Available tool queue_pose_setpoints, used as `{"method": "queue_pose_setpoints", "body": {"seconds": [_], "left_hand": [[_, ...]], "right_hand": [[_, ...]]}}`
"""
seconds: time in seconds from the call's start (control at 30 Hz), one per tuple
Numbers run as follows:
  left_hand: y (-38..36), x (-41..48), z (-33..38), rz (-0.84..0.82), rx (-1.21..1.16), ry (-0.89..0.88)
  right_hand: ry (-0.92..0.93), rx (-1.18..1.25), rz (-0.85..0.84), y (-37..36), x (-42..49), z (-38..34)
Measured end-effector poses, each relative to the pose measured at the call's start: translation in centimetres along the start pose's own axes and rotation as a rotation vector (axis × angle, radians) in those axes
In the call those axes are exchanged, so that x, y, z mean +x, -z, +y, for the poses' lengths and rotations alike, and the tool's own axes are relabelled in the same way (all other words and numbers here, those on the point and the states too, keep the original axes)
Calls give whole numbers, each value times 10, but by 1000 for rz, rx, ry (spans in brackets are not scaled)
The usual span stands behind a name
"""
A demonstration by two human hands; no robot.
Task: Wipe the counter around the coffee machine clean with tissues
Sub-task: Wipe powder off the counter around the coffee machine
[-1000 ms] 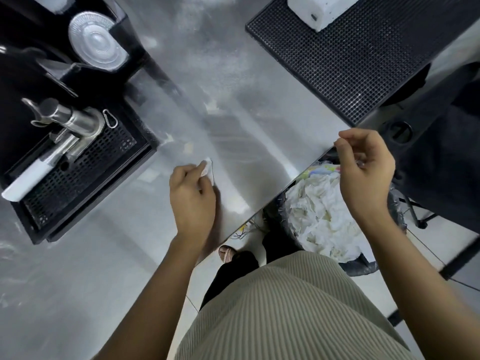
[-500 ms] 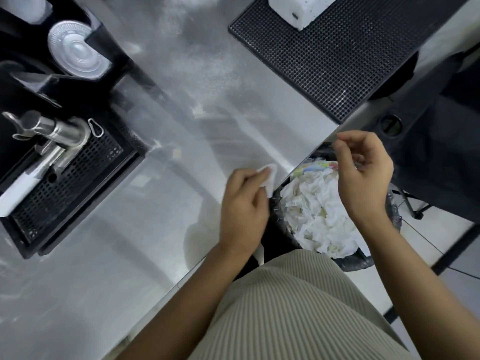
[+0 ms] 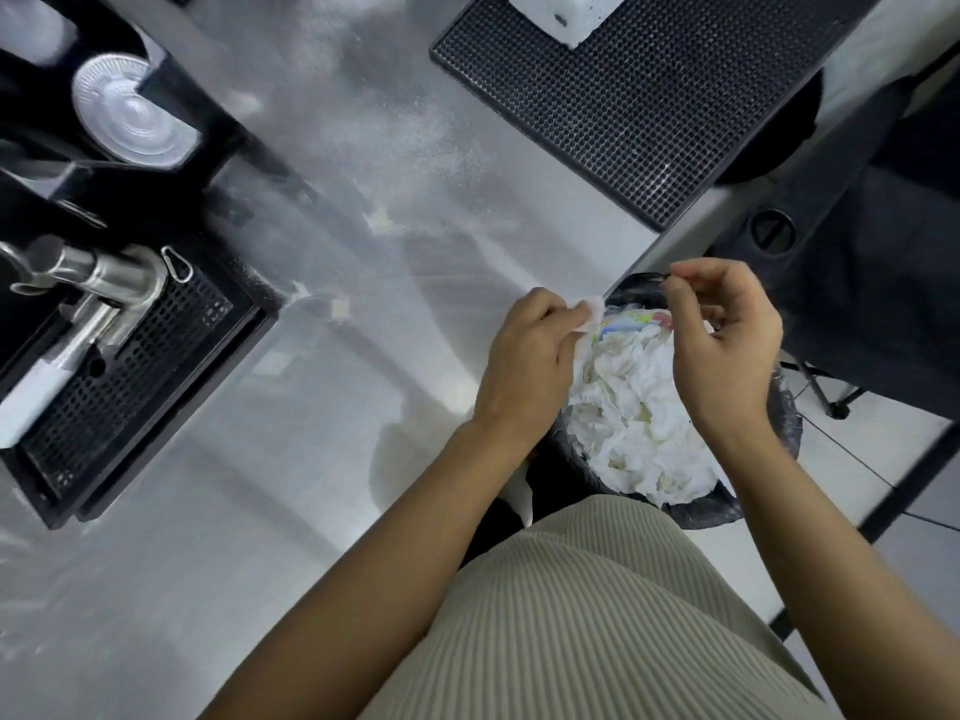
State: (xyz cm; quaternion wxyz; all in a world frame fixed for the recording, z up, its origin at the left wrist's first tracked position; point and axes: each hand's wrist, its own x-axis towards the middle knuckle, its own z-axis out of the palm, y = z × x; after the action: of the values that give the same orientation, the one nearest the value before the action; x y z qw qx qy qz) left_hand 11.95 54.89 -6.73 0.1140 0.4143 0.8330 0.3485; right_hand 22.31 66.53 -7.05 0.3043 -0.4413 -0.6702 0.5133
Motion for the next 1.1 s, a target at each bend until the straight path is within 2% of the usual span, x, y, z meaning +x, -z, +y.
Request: {"method": "queue_pose_setpoints", "body": {"seconds": [0.13,0.3,0.37,0.43,0.53,0.6,0.67,0.77,0.9,0.97,1.03,1.1], "left_hand": [[7,-8,-10,109,8,71],[10,-7,-1,-24,-20,-22],[25,-12,-5,57,-19,16],[51,-25,-27,240,7,181],[93,-46,-76,497,217,503],[111,-55,-101,561,290,656],[115,-56,-115,561,320,724],[101,-43,-118,529,331,638],[101,-17,-109,284,347,350],[125,-2,-113,259,415,240],[160,18,-123,305,556,214],[190,36,-135,262,724,290]], "right_hand": [[6,1,-9,0,-2,-1],[39,-9,-10,-10,-6,-7],[64,-5,-14,-21,-8,-11],[140,-47,-30,-35,-12,-13],[343,-214,-80,-62,-19,-13],[445,-279,-116,-81,-24,-14],[492,-319,-120,-95,-28,-14],[482,-354,-100,-107,-28,-14],[469,-373,-83,-114,-22,-14],[467,-386,-78,-117,-20,-13],[474,-402,-72,-118,-20,-12],[489,-394,-83,-122,-24,-15]]}}
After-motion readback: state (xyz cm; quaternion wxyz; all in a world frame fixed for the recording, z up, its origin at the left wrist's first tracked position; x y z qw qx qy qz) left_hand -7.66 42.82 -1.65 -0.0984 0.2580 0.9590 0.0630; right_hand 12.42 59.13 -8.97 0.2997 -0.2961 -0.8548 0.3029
